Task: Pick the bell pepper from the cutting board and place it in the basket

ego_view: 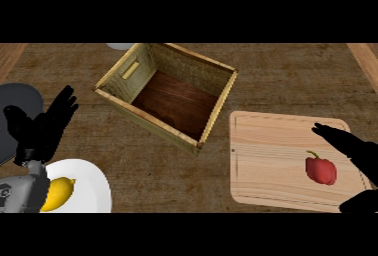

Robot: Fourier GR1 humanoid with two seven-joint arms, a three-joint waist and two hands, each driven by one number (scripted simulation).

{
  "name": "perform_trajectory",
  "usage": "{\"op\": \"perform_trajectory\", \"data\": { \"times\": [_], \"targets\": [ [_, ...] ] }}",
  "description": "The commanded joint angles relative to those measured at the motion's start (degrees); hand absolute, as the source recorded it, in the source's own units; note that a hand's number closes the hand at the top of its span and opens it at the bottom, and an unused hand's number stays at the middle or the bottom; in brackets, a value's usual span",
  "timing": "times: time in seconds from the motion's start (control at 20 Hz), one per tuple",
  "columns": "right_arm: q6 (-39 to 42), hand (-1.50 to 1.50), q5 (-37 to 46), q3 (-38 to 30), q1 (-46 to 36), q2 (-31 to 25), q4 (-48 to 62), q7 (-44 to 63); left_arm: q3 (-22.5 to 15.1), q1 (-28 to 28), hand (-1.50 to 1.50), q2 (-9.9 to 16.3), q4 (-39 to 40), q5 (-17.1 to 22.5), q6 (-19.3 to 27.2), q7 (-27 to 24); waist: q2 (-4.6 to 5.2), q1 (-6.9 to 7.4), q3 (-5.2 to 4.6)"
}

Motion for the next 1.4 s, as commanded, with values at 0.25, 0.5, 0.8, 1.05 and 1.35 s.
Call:
{"op": "perform_trajectory", "data": {
  "times": [0.25, 0.5, 0.8, 1.05, 1.35],
  "targets": [
    [-2.8, -1.5, 5.5, 1.1, 6.8, 2.2, -5.6, -0.5, 0.0, 2.3, 0.0, -2.7, -4.5, -1.7, 1.0, 2.7, -0.09, -0.03, 0.0],
    [-5.7, -1.5, 9.8, 1.6, -0.4, 2.7, 4.8, -1.8, 2.1, -2.4, 0.0, -1.4, 2.0, -2.3, -1.7, -0.1, 0.05, 0.03, -0.01],
    [-11.1, 1.5, 16.7, 5.8, 2.4, 0.0, 7.4, -6.3, 4.7, 0.7, 0.0, 1.5, -1.3, 0.0, -4.9, 0.5, 0.02, 0.29, 0.02],
    [-9.9, 1.5, 18.6, 6.7, -0.9, 3.6, 7.7, -3.6, 2.4, 0.5, 0.0, -2.9, -4.5, -2.8, -1.3, 2.9, 0.0, 0.17, 0.0],
    [-11.2, 1.5, 21.4, 8.5, -2.7, 6.0, 10.5, -3.2, 1.9, -2.7, 0.0, -4.5, 2.2, -4.7, -1.1, -0.2, 0.06, -0.01, -0.01]
  ]
}}
